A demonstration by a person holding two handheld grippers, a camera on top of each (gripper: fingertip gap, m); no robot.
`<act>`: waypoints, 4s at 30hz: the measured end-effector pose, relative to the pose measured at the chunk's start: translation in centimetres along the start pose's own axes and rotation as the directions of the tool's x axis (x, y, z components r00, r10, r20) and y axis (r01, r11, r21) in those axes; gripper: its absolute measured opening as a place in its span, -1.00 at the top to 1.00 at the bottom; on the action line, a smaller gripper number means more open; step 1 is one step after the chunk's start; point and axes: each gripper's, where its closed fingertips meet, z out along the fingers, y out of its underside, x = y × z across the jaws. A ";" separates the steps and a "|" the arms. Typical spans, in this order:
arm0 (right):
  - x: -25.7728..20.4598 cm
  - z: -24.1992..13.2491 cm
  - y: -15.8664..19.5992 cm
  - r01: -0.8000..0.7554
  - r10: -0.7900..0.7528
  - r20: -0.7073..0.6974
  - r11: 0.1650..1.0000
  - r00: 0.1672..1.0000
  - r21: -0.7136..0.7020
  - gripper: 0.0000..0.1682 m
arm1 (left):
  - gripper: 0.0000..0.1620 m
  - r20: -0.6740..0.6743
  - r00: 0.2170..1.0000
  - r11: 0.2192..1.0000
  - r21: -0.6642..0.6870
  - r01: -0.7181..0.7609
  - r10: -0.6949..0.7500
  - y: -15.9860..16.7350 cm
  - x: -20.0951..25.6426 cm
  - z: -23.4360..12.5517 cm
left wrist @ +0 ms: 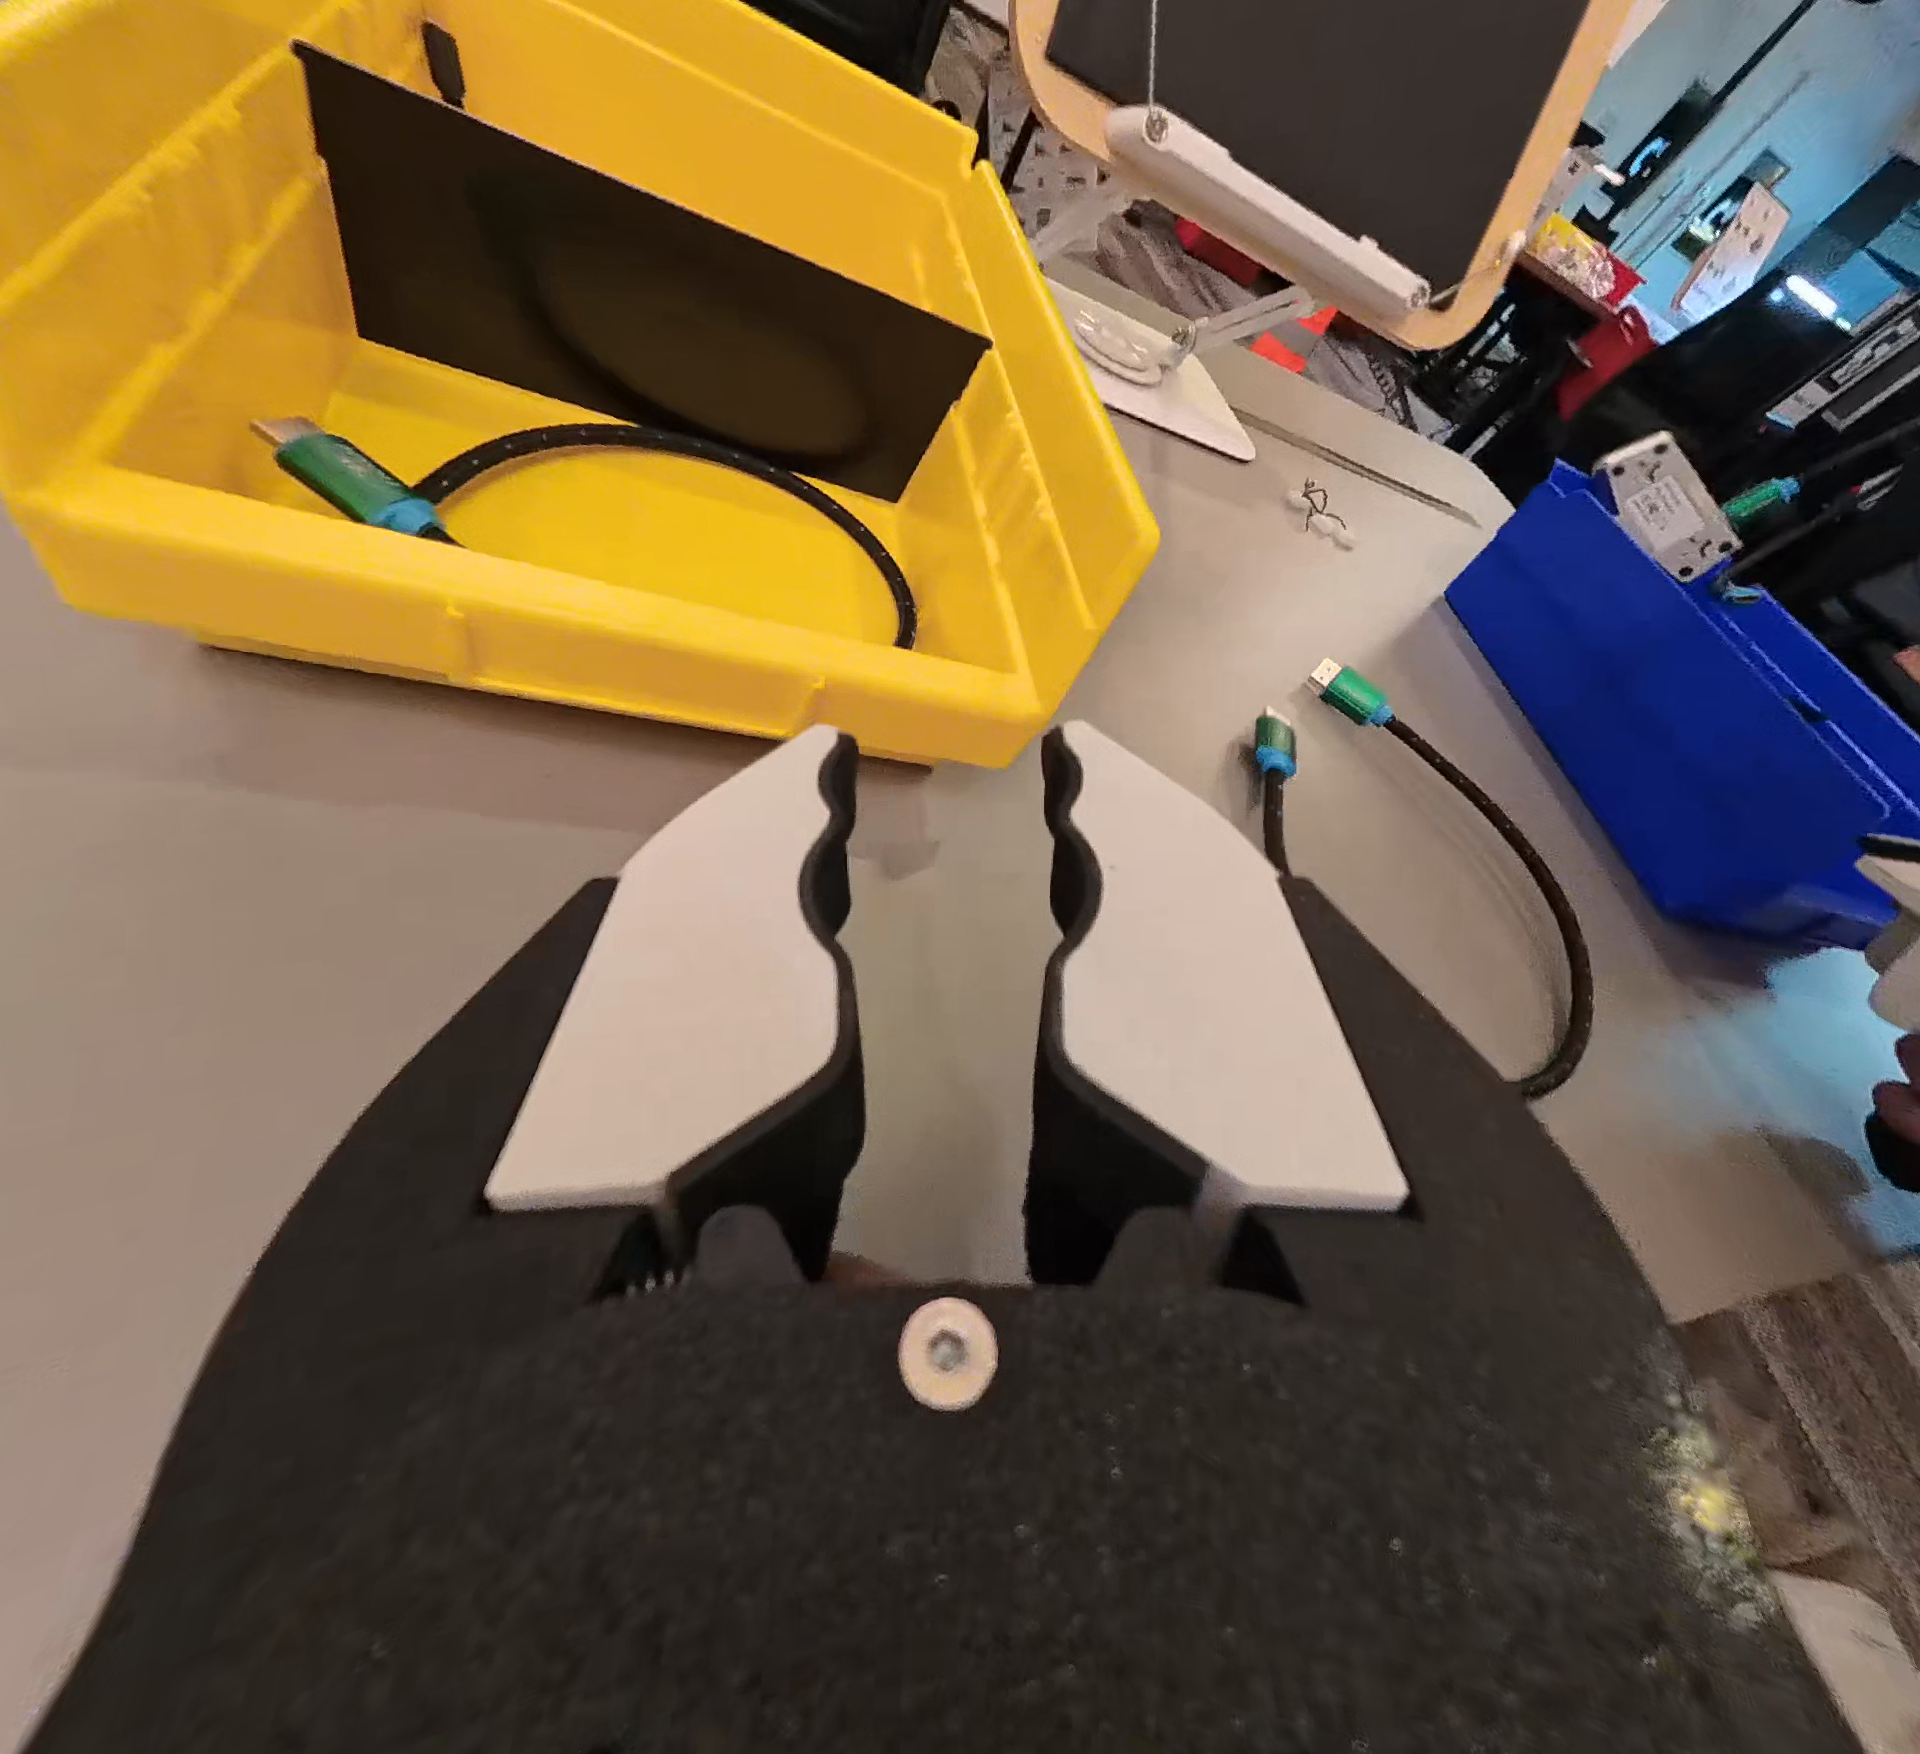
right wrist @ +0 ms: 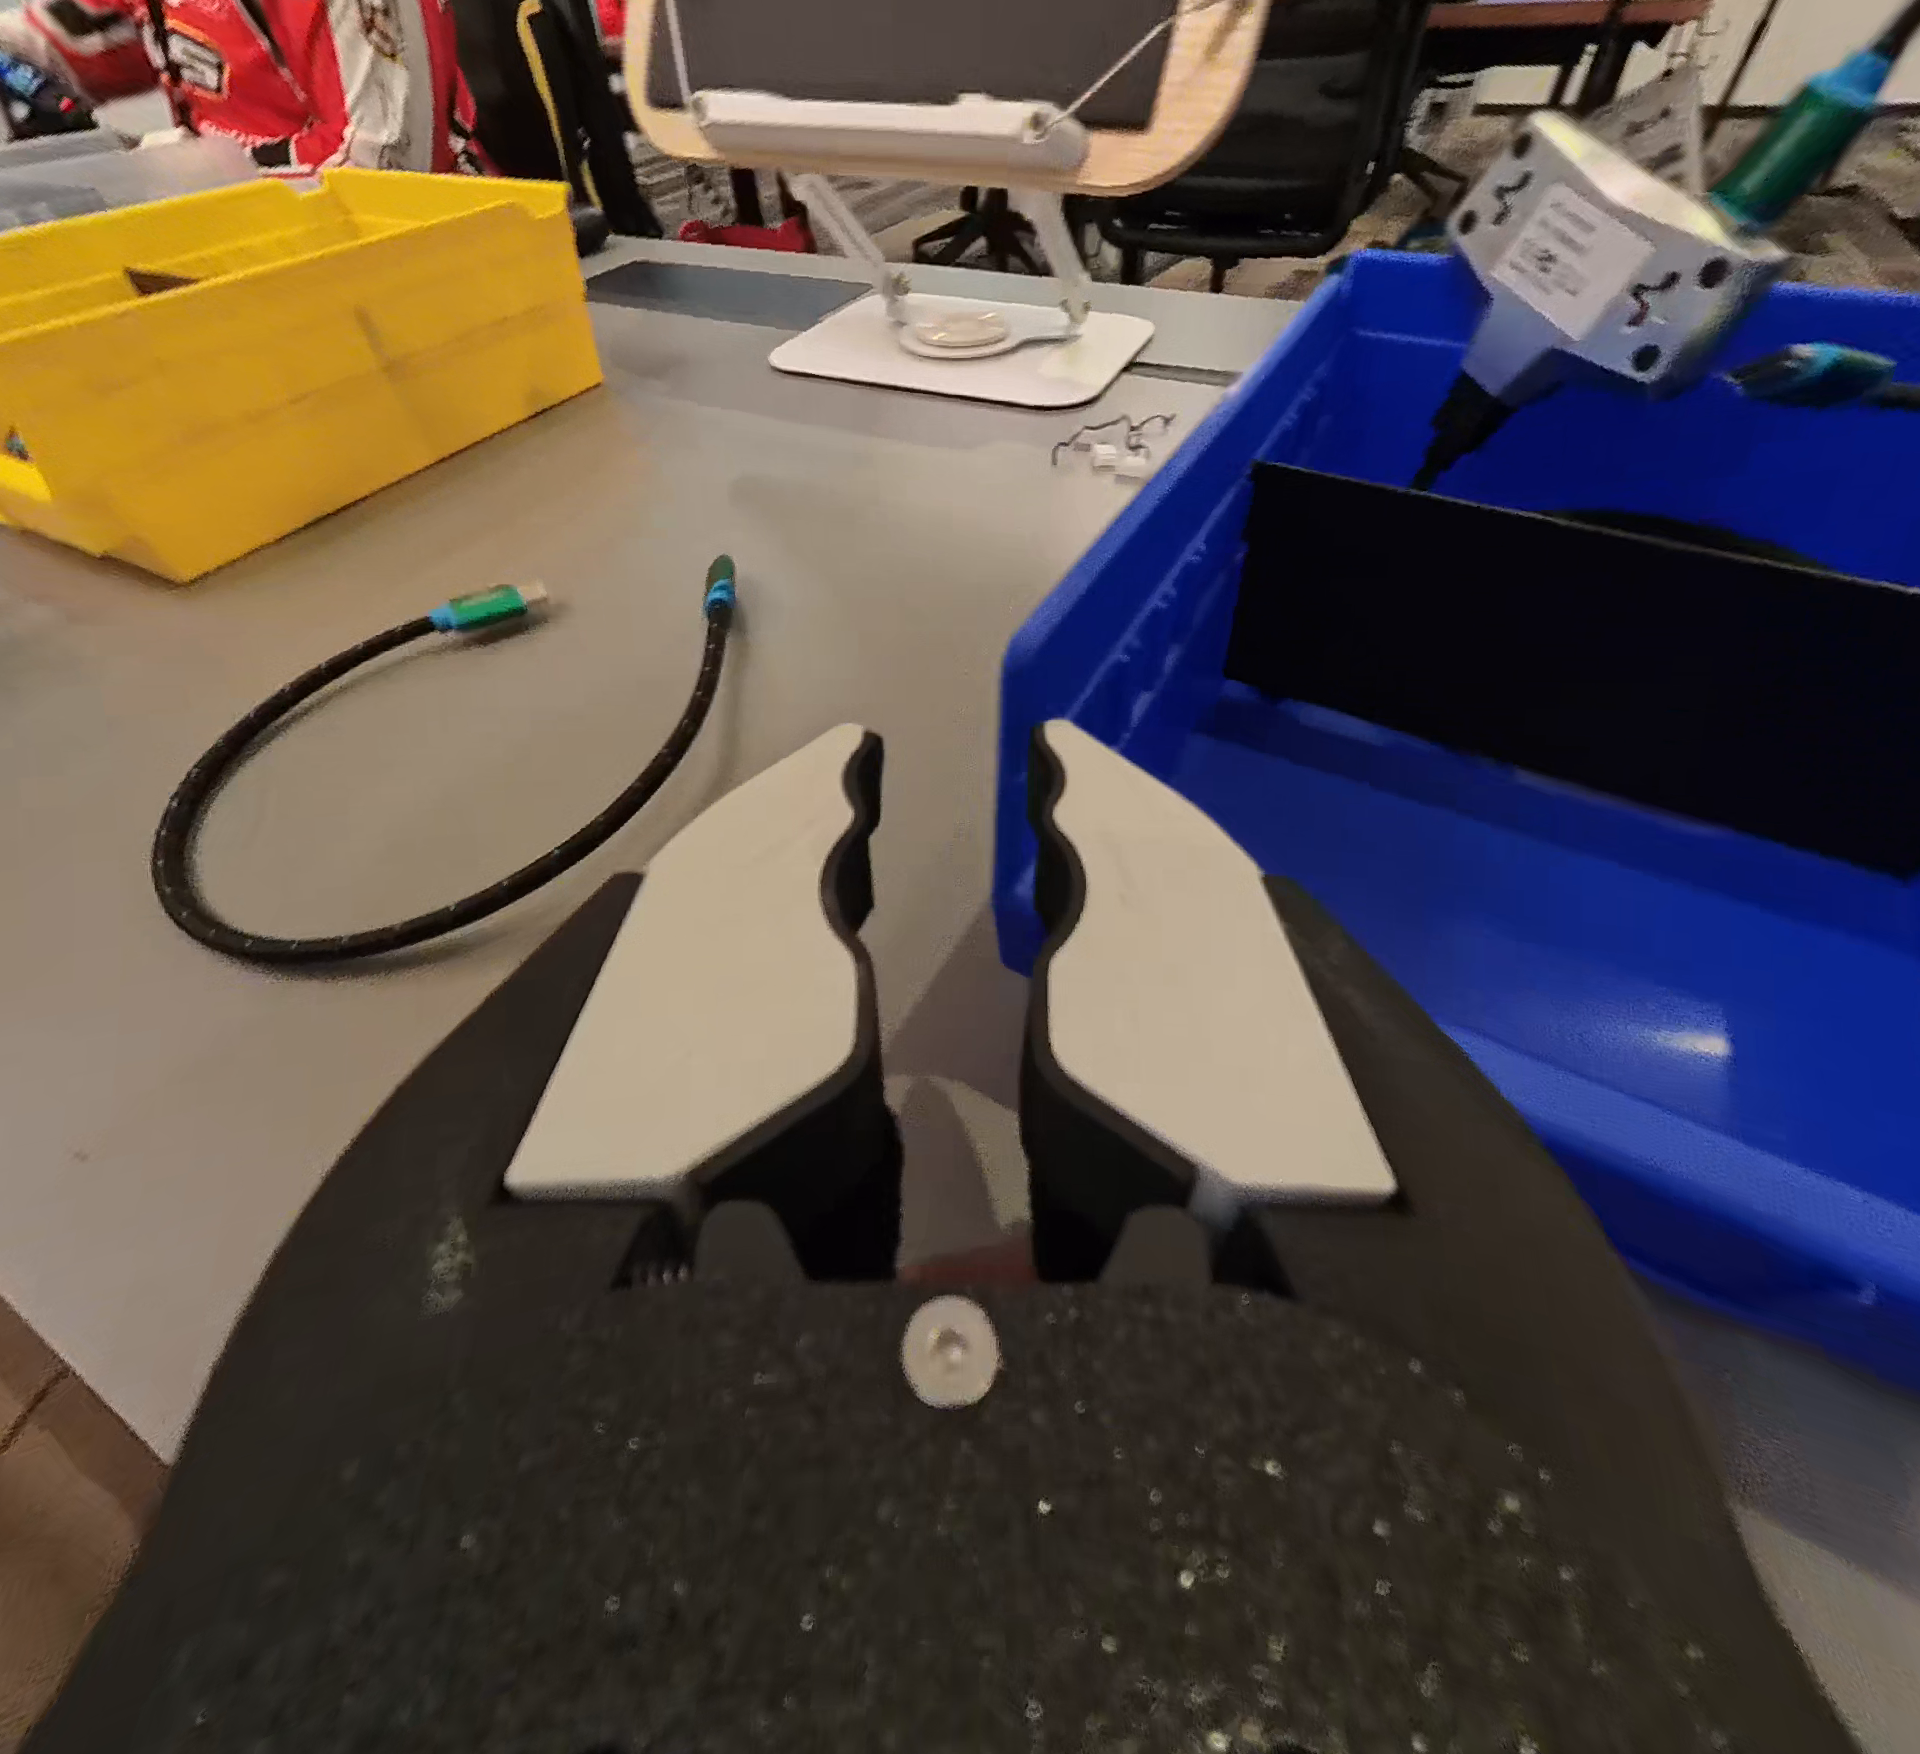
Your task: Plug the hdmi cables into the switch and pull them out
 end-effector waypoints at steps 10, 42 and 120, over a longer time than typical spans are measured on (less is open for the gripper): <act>0.5 -1.9 -2.6 0.021 -0.011 -0.063 0.988 0.998 0.154 0.75 | 0.58 -0.329 0.865 0.882 -0.155 -0.446 0.379 -6.1 4.4 3.9; -0.9 -2.7 -3.4 0.117 -0.110 -0.042 0.966 0.993 0.232 0.78 | 0.95 -0.681 0.437 0.037 -0.516 -0.856 0.587 -6.2 -8.6 23.6; -9.0 14.6 -10.9 0.552 -0.577 -0.081 0.718 0.812 0.423 0.84 | 0.49 -0.068 0.963 0.869 -0.451 0.203 -0.260 12.6 23.4 20.6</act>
